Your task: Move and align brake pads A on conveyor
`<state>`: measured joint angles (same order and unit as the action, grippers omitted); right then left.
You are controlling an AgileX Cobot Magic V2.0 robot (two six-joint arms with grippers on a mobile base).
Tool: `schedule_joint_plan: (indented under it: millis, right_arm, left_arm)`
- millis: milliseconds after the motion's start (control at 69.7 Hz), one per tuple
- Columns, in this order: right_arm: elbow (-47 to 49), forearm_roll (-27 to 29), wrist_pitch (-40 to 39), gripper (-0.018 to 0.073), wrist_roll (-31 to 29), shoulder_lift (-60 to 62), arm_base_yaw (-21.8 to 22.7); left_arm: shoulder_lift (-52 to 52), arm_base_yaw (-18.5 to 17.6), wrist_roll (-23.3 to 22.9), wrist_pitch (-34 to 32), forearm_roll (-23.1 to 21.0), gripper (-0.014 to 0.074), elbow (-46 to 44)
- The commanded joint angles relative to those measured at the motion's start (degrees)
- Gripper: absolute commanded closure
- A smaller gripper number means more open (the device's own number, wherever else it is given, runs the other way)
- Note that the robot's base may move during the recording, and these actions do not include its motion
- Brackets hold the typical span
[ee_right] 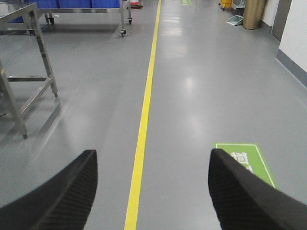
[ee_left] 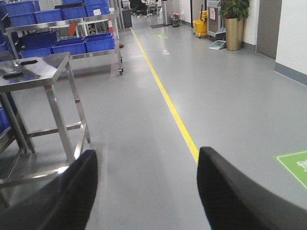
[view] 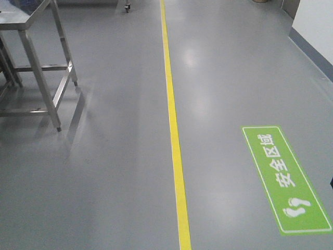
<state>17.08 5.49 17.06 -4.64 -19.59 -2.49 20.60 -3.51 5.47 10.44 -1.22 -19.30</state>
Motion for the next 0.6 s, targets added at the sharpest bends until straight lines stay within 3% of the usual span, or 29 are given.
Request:
schedule_joint_plan:
  millis: [0,588]
  right_arm:
    - [1.62,0.01,-4.01,0.009,-0.41,-0.51,0.05]
    - [1.62,0.01,-4.01,0.009,-0.41,-0.51,0.05]
  left_arm:
    - [0.66,-0.09,-0.12,-4.38,-0.02,0.0148,-1.57]
    - [0.66,-0.09,-0.12,-4.38,-0.02,0.0148,-1.57]
